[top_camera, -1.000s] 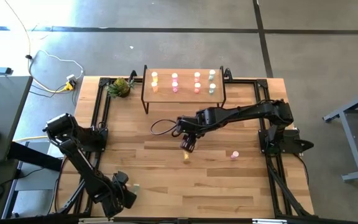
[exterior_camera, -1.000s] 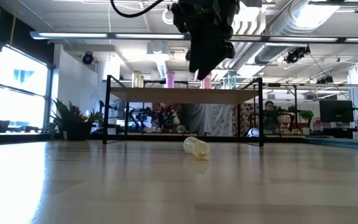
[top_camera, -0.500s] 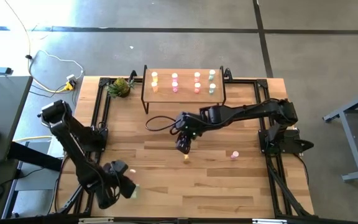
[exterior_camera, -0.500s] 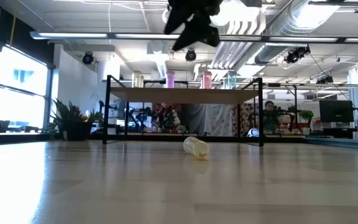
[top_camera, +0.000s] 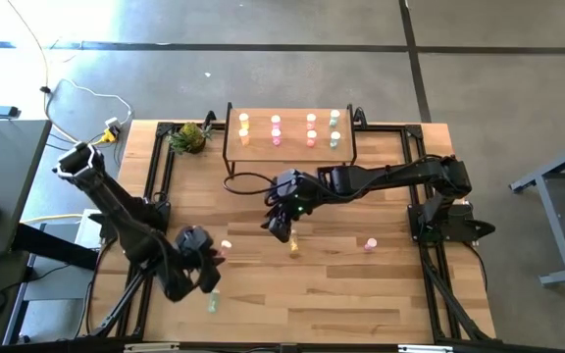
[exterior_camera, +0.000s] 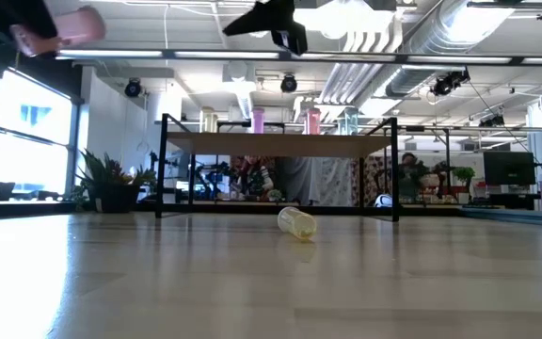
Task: Pick and place medicine bottles onto shelf by color
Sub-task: Put the red pill bottle on the shelf
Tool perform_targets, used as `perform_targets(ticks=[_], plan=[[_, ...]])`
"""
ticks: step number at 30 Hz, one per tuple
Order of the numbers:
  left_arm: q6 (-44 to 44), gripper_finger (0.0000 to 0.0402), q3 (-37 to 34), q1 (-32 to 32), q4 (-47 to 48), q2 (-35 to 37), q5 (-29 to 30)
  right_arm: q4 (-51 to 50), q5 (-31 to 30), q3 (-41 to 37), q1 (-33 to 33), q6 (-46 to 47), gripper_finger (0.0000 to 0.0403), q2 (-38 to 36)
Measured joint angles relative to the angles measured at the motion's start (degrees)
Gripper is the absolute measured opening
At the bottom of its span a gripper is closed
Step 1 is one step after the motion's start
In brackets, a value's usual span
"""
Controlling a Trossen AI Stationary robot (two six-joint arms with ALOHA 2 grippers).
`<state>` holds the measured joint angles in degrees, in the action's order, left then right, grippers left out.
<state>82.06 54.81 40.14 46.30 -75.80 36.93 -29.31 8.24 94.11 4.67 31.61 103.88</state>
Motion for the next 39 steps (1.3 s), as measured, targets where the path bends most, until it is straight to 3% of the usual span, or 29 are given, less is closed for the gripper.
perform_targets(ticks=[8, 13, 22, 30, 39], plan=[[-16.5, 0.0099, 0.0, -6.1, -1.0, 5.7, -0.2, 7.3, 4.7, 0.0, 0.5, 2.0, 0.0181, -0.3], [-29.1, 0.0099, 0.0, -9.6, -7.1, 8.1, -1.8, 8.8, -1.3, 0.0, 1.7, 0.3, 0.0181, -2.6], [-49.8, 0.0099, 0.0, -17.8, -23.6, 9.5, -11.2, 10.3, -15.8, 0.0, 3.7, -6.1, 0.0181, -9.9], [-60.3, 0.0099, 0.0, -25.1, -35.5, 9.6, -18.9, 10.3, -17.2, 0.0, 3.3, -7.8, 0.0181, -14.6], [-67.8, 0.0099, 0.0, -32.7, -41.0, 9.6, -26.1, 10.8, -17.2, 0.0, 0.5, -14.8, 0.0181, -17.5]])
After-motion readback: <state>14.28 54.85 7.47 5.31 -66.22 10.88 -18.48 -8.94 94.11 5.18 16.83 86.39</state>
